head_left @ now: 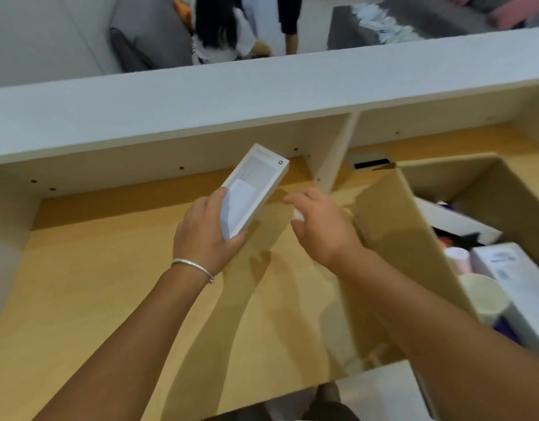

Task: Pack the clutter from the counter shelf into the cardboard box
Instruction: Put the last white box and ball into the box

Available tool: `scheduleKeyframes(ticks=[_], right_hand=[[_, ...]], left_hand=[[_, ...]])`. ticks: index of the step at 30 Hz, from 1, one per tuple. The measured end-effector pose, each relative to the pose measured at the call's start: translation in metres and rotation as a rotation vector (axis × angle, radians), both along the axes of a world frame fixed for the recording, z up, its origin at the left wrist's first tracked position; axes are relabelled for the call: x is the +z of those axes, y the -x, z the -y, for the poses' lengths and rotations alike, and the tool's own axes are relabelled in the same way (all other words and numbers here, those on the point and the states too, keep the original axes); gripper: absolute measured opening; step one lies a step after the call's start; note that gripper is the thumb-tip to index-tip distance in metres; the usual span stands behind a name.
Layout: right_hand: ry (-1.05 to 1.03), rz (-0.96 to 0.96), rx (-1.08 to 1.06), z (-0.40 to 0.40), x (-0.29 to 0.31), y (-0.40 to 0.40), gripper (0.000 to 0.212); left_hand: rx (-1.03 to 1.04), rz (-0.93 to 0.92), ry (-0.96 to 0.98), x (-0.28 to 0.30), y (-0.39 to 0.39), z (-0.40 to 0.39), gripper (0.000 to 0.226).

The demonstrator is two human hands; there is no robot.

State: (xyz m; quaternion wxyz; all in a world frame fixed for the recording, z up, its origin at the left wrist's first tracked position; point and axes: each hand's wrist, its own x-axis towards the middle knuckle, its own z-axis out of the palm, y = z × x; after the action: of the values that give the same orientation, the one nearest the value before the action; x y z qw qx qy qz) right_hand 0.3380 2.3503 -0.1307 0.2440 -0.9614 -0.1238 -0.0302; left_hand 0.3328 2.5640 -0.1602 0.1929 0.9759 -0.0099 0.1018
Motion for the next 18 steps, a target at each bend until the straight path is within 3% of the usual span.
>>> scheduleKeyframes(ticks=[10, 18], right_hand=[[-0.032, 0.066, -0.300, 0.189, 0.038, 0.083, 0.043], [-0.016, 0.055, -0.439, 0.268, 0.032, 0.135, 0.043]], left_hand=[[-0.320, 0.096, 0.000, 0.046, 0.011, 0.190, 0.084], [-0.418, 0.067, -0.011, 0.054, 0.033, 0.286, 0.079]])
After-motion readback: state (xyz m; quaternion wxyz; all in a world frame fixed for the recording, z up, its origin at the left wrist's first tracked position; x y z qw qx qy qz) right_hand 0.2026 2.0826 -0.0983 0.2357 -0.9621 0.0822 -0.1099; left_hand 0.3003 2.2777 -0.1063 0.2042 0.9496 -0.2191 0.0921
